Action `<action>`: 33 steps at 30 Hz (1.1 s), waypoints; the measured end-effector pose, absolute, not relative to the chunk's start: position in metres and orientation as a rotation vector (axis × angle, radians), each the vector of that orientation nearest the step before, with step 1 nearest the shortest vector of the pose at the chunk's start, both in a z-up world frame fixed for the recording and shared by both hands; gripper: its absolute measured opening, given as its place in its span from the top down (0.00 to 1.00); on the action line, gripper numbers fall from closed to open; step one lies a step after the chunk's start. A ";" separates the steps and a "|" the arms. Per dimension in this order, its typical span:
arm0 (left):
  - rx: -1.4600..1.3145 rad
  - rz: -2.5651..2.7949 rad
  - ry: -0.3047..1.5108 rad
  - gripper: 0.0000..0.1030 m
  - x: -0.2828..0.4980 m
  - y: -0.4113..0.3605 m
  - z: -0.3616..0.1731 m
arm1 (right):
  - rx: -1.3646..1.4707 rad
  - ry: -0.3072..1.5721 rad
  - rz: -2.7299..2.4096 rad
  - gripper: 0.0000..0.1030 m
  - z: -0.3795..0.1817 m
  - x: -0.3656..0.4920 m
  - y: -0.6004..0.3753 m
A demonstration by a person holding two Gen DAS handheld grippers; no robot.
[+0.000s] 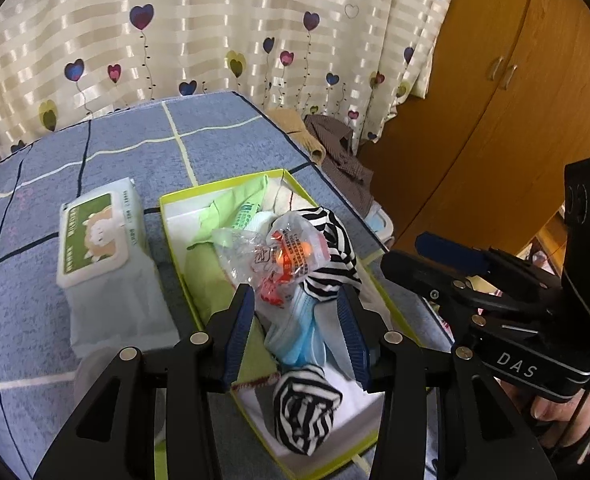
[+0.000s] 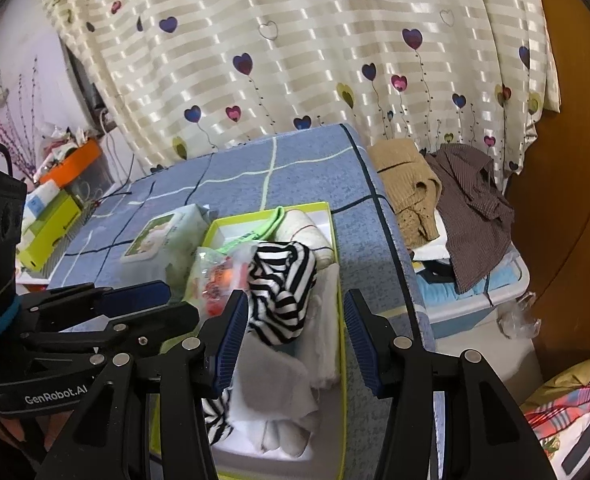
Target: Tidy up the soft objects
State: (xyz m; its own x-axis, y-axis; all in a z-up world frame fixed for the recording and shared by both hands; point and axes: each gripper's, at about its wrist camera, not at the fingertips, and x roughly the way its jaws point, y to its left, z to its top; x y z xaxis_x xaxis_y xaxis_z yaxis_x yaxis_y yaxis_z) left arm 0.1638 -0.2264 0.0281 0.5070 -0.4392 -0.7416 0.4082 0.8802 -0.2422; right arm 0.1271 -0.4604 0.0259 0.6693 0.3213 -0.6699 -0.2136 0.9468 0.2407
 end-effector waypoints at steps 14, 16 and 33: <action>-0.051 -0.472 0.831 0.57 0.104 -0.193 0.053 | 0.054 0.762 0.319 0.47 0.054 0.065 -0.420; -0.051 -0.467 0.816 0.57 0.094 -0.187 0.055 | 0.047 0.756 0.319 0.47 0.057 0.057 -0.415; -0.065 -0.395 0.808 0.57 0.041 -0.149 0.046 | -0.009 0.782 0.342 0.39 0.053 0.007 -0.380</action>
